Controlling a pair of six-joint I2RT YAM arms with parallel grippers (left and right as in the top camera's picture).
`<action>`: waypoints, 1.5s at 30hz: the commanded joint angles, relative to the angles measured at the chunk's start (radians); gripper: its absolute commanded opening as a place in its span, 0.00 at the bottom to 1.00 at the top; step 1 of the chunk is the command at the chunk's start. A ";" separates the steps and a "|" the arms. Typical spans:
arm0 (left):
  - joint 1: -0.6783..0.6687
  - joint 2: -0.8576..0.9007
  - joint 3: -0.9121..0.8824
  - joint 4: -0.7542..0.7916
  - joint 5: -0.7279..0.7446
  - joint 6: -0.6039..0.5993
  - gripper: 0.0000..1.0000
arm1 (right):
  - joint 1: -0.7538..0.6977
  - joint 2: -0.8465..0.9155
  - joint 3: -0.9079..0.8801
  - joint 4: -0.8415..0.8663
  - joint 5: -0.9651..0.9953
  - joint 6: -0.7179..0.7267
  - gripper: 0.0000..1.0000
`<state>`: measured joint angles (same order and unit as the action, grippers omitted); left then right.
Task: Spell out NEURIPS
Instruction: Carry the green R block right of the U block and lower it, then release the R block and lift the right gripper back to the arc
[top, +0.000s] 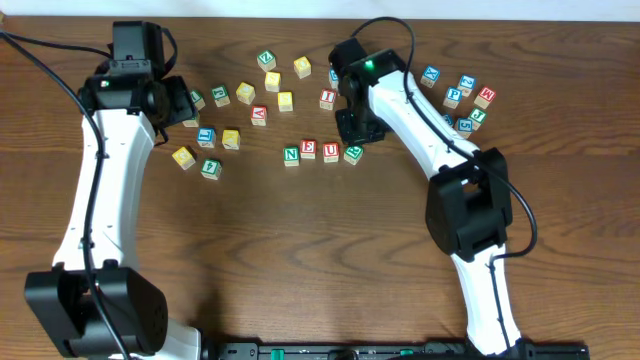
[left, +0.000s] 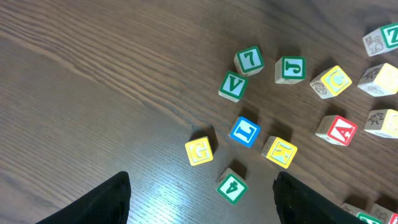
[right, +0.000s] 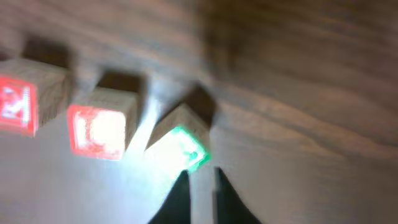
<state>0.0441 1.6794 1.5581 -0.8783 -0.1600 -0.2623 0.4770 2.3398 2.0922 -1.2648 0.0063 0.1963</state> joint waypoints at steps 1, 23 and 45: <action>0.003 0.015 -0.011 0.001 -0.009 -0.006 0.72 | 0.020 -0.028 -0.004 -0.004 -0.043 -0.116 0.01; 0.003 0.015 -0.011 0.005 -0.009 -0.006 0.72 | 0.052 -0.028 -0.183 0.205 -0.052 -0.122 0.04; 0.003 0.015 -0.011 0.004 -0.009 -0.006 0.72 | -0.017 -0.029 -0.103 0.206 0.048 0.055 0.08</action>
<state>0.0441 1.6875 1.5581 -0.8730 -0.1600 -0.2623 0.4862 2.3081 1.9469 -1.0542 0.0330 0.2028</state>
